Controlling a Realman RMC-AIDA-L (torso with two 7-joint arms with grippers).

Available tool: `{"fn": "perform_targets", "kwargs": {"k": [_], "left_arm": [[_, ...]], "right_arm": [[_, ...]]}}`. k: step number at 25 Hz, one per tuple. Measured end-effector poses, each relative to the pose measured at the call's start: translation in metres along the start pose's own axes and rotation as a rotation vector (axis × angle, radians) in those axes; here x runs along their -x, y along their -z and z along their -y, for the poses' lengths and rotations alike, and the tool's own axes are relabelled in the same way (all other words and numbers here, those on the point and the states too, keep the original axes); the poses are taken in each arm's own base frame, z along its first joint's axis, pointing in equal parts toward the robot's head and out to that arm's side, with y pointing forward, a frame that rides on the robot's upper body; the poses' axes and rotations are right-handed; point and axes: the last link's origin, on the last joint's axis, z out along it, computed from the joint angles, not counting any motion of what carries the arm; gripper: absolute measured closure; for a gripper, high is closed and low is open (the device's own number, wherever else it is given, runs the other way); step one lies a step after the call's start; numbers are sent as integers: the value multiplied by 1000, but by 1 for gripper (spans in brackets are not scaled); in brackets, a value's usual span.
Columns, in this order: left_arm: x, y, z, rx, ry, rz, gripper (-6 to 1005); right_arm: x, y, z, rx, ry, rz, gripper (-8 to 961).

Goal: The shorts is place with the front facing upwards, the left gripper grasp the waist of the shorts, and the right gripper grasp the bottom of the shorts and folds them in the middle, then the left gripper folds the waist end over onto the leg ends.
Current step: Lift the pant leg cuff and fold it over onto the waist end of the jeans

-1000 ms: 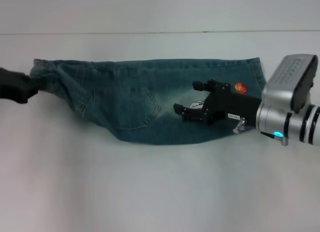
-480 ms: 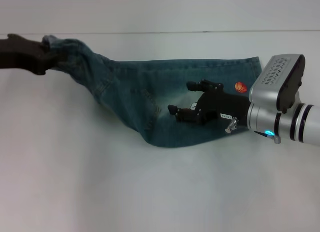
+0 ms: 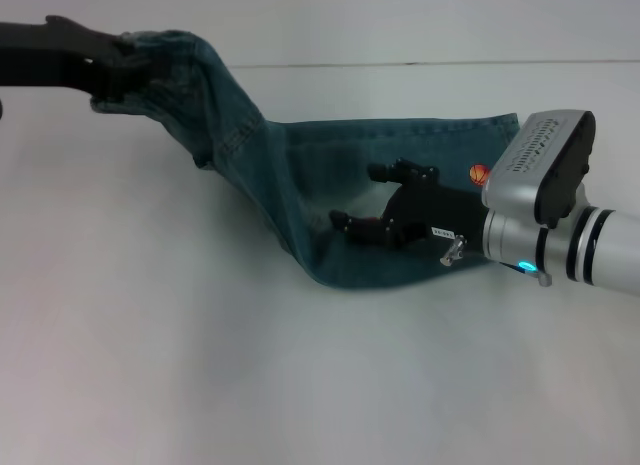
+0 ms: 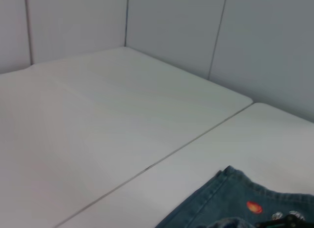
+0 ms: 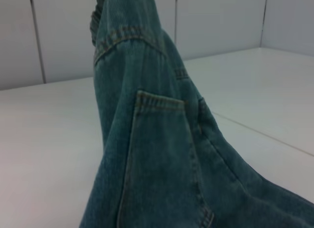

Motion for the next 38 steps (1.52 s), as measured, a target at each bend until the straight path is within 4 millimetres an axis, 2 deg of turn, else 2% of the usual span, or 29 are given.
{"fn": "perform_targets", "kwargs": {"k": [17,23,38], "left_arm": [[-39,-4,-25,50,-78,-29,948],[-48,-13,-42,87,-135,-3,948],[-71,-40,-67,148,-201,23,949]], "right_arm": [[11,-19,2,-29,36,-25,45],[11,-23,-5,12,59,-46,45],[15,-29,-19,103,88,-58,44]]}}
